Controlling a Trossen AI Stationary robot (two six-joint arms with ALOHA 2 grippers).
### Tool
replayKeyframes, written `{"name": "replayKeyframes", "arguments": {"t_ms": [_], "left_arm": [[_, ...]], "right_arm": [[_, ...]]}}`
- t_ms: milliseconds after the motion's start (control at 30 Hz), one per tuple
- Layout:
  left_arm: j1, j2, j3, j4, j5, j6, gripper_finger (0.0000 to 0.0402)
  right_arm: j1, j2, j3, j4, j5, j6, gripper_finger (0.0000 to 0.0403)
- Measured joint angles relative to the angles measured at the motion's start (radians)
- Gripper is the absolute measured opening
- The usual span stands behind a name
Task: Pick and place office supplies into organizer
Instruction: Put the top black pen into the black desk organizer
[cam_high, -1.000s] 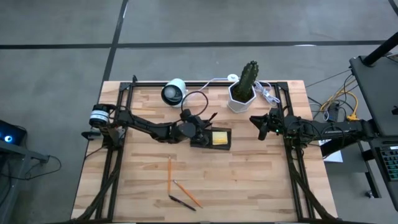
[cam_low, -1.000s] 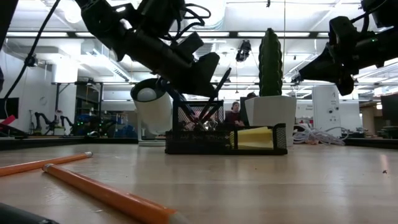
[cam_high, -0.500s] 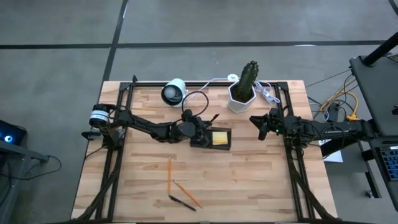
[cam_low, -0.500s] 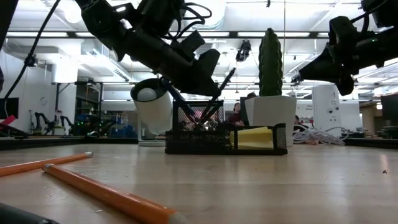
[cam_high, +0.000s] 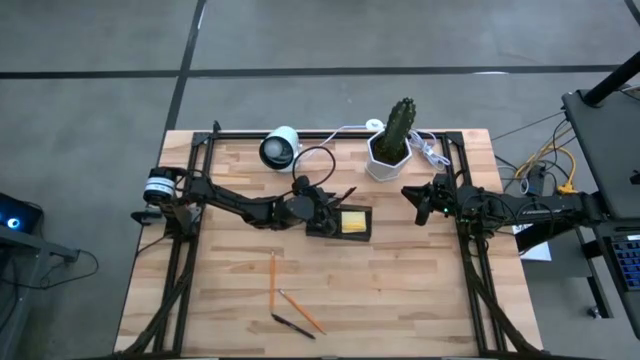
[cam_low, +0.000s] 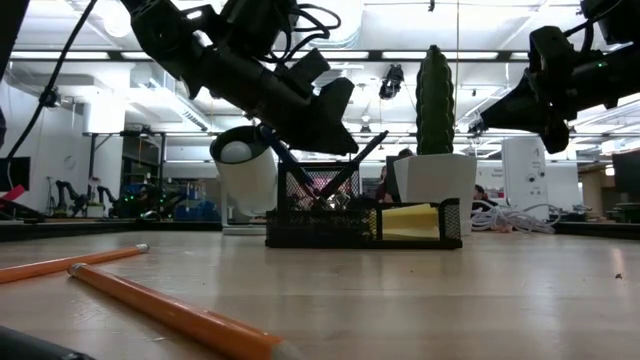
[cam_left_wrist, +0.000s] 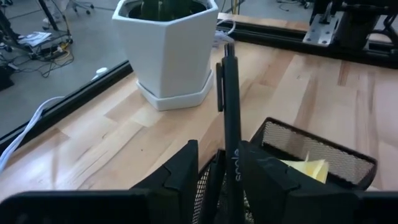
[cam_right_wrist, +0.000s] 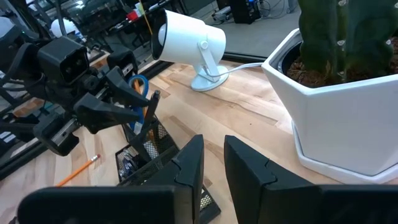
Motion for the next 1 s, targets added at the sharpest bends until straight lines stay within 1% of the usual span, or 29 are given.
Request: {"name": "replayKeyframes", "arguments": {"t_ms": [233,333,500,767,967,1000], "left_arm": [[0.0,-0.039,0.0,0.088,0.04,0.0,0.0101],[0.0,-0.058,0.001,0.132,0.043,0.033,0.0101],[0.0,-0.063,0.029,0.134,0.044,0.134,0.0101],[0.0,-0.063,0.033,0.13,0.05,0.138,0.0101],[0.0,-0.063,0.043,0.12,0.171,0.14,0.0101],[0.0,-0.063,0.044,0.117,0.176,0.148,0.0101]], "right_arm": [[0.0,0.0,0.0,0.0,0.0,0.0,0.0054],[0.0,0.0,0.0,0.0,0.0,0.0,0.0054],[0.0,0.0,0.0,0.0,0.0,0.0,0.0054],[0.0,0.0,0.0,-0.001,0.0,0.0,0.0054],[0.0,0.0,0.0,-0.001,0.0,0.0,0.0054],[0.0,0.0,0.0,-0.001,0.0,0.0,0.0054]]}}
